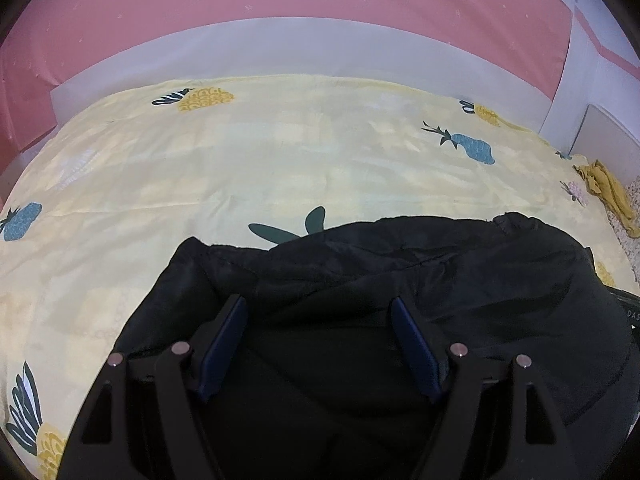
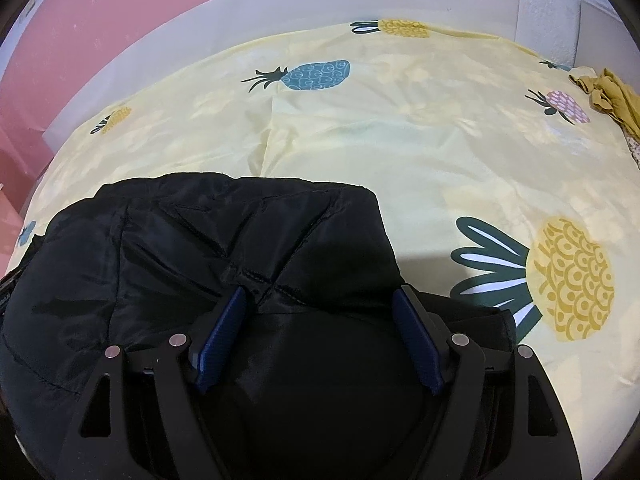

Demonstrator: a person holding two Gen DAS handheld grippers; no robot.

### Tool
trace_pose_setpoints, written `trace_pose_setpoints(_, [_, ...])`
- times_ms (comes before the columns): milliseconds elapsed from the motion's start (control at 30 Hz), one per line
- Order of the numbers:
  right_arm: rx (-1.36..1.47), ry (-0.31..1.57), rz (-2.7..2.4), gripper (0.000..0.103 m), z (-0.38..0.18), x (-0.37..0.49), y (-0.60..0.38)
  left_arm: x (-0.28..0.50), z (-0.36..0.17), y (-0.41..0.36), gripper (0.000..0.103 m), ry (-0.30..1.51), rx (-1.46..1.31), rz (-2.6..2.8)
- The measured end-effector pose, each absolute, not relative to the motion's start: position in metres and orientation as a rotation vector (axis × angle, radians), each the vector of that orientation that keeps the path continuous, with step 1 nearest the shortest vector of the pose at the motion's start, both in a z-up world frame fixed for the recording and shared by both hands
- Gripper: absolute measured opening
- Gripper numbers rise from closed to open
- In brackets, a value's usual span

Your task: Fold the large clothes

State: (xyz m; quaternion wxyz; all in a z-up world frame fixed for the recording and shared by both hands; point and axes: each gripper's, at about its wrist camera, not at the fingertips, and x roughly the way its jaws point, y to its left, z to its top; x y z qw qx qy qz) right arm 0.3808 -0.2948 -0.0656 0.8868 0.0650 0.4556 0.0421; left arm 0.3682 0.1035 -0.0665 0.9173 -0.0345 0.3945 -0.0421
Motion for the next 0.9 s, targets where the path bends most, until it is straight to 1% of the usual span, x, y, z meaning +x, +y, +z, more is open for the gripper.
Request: trace_pose_setpoints(900, [0.127,0.931,0.071,0.075,-0.0636,0.3807,-0.2931,0.3677,-0.0699,0.1035,0.078,0.79,-0.066,-0.081])
